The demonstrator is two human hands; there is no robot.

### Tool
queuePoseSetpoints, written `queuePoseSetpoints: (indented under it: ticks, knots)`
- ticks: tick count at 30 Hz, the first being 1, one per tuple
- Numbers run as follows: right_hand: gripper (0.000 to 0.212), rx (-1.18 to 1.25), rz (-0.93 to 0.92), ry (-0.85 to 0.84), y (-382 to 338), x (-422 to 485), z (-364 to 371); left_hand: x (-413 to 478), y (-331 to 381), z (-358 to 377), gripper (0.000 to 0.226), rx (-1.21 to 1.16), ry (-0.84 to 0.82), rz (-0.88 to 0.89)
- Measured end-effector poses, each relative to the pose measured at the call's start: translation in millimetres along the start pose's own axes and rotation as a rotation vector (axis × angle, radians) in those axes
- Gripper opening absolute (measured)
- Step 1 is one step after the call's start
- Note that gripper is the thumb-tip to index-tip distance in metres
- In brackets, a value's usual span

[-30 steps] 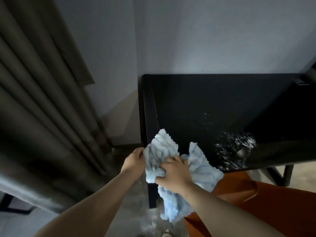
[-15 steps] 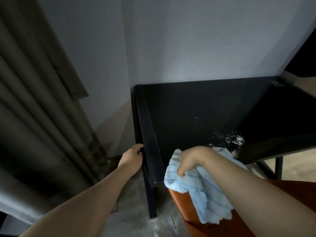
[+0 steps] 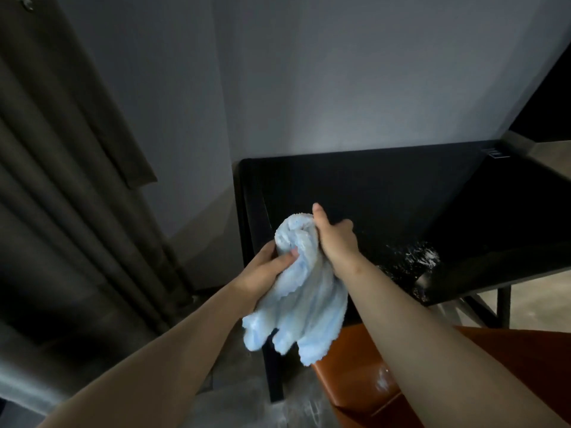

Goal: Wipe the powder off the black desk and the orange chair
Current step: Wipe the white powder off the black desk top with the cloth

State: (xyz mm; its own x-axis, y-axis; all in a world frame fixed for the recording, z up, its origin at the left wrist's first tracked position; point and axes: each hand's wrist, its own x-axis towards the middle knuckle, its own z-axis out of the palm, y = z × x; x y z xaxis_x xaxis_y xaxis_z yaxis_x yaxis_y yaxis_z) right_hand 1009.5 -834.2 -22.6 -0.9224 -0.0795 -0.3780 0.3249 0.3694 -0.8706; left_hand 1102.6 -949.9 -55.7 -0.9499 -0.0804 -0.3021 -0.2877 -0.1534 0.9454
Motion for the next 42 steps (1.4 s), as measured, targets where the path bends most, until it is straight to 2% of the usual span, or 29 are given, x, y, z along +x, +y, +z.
queuePoseSetpoints:
  ticks: [3, 4, 6, 8, 10, 12, 14, 16, 18, 21, 24, 26, 28, 31, 34, 36, 39, 40, 42]
  knots:
    - [0.055, 0.216, 0.011, 0.090, 10, 3, 6, 11, 2, -3, 0.024, 0.179, 0.263, 0.015]
    - [0.042, 0.264, -0.041, 0.079, 13, 1, 7, 17, 2, -5, 0.015, 0.195, 0.353, -0.006]
    - [0.031, 0.224, -0.281, -0.046, 21, -3, 12, 26, 4, -7, 0.009, 0.091, 0.457, -0.081]
    - [0.025, 0.130, -0.443, -0.251, 32, -3, 21, 33, 6, -7, 0.014, -0.110, 0.464, -0.153]
    - [0.057, 0.094, -0.444, -0.376, 43, 2, 27, 37, 7, -6, 0.022, -0.195, 0.395, -0.160]
    - [0.059, 0.154, -0.410, -0.390, 53, 10, 28, 40, 6, -8, 0.025, -0.220, 0.320, -0.180]
    - [0.048, 0.169, -0.364, -0.231, 56, 20, 24, 43, 4, -13, 0.026, -0.241, 0.288, -0.191]
    - [0.045, 0.067, -0.339, 0.030, 55, 37, 21, 50, 3, -22, 0.031, -0.239, 0.391, -0.207]
    - [0.048, -0.077, -0.354, 0.144, 52, 54, 26, 59, 3, -31, 0.037, -0.233, 0.518, -0.251]
    - [0.048, -0.454, -0.467, 0.056, 44, 71, 51, 74, -2, -42, 0.042, -0.195, 0.573, -0.280]
    - [0.057, -0.914, -0.500, -0.153, 44, 84, 95, 89, -11, -58, 0.023, -0.082, 0.672, -0.269]
    - [0.062, -1.101, -0.540, -0.223, 54, 92, 118, 94, -14, -67, 0.014, 0.084, 0.681, -0.280]
    - [0.062, -1.189, -0.604, -0.213, 61, 105, 128, 99, -15, -72, 0.015, 0.211, 0.684, -0.271]
    - [0.064, -1.187, -0.661, -0.163, 58, 123, 125, 105, -17, -73, 0.032, 0.315, 0.663, -0.260]
    - [0.058, -1.136, -0.678, -0.119, 54, 132, 110, 106, -24, -68, 0.029, 0.348, 0.679, -0.221]
    - [0.054, -1.101, -0.600, -0.051, 55, 139, 89, 105, -29, -63, 0.032, 0.353, 0.664, -0.214]
    - [0.054, -0.967, -0.378, 0.090, 56, 149, 49, 103, -36, -59, 0.039, 0.337, 0.645, -0.201]
    - [0.054, -0.890, -0.346, 0.145, 57, 148, 41, 101, -39, -58, 0.039, 0.329, 0.649, -0.196]
    - [0.056, -0.788, -0.400, 0.214, 61, 128, 42, 98, -46, -55, 0.038, 0.343, 0.672, -0.194]
